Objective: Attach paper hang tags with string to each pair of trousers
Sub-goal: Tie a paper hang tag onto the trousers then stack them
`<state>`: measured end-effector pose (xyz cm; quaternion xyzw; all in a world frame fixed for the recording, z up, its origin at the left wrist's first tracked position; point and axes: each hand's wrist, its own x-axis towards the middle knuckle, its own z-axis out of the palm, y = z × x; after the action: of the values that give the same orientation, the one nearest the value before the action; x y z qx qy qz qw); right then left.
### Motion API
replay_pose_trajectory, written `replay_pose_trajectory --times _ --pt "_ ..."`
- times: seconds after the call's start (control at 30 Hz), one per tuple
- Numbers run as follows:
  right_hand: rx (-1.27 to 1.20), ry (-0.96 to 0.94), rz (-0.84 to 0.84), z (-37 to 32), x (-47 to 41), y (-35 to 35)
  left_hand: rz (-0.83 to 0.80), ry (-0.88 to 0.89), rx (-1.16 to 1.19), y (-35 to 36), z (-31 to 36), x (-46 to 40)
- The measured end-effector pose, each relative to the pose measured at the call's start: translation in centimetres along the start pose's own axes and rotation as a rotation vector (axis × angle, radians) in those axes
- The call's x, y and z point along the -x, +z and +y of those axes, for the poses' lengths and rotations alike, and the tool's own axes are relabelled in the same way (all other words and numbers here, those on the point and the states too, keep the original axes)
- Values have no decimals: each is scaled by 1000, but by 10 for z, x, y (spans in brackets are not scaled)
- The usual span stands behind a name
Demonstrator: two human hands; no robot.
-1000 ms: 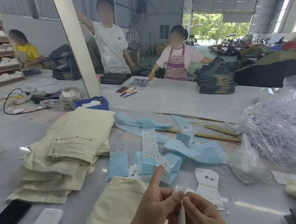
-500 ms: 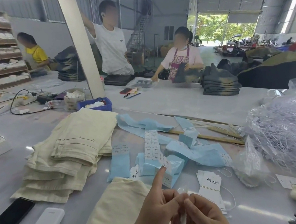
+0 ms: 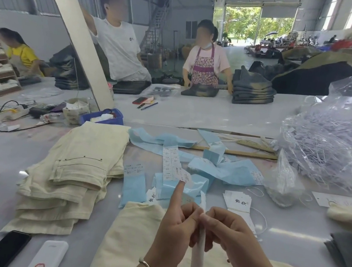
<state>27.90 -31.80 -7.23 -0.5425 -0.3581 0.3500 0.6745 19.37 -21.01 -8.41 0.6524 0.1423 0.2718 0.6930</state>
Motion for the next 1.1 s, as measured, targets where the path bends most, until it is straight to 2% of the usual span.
replay_pose_trajectory --times 0.23,0.4,0.77,1.1 --pt "-49 -2 -31 -4 2 3 -16 23 41 -3 3 3" --pt "-71 -53 -7 -4 5 5 -99 41 158 -4 11 8" --pt "-63 -119 24 -11 12 8 -243 126 215 -7 21 14" --pt "23 -153 88 -14 14 12 -260 130 236 -6 22 17"
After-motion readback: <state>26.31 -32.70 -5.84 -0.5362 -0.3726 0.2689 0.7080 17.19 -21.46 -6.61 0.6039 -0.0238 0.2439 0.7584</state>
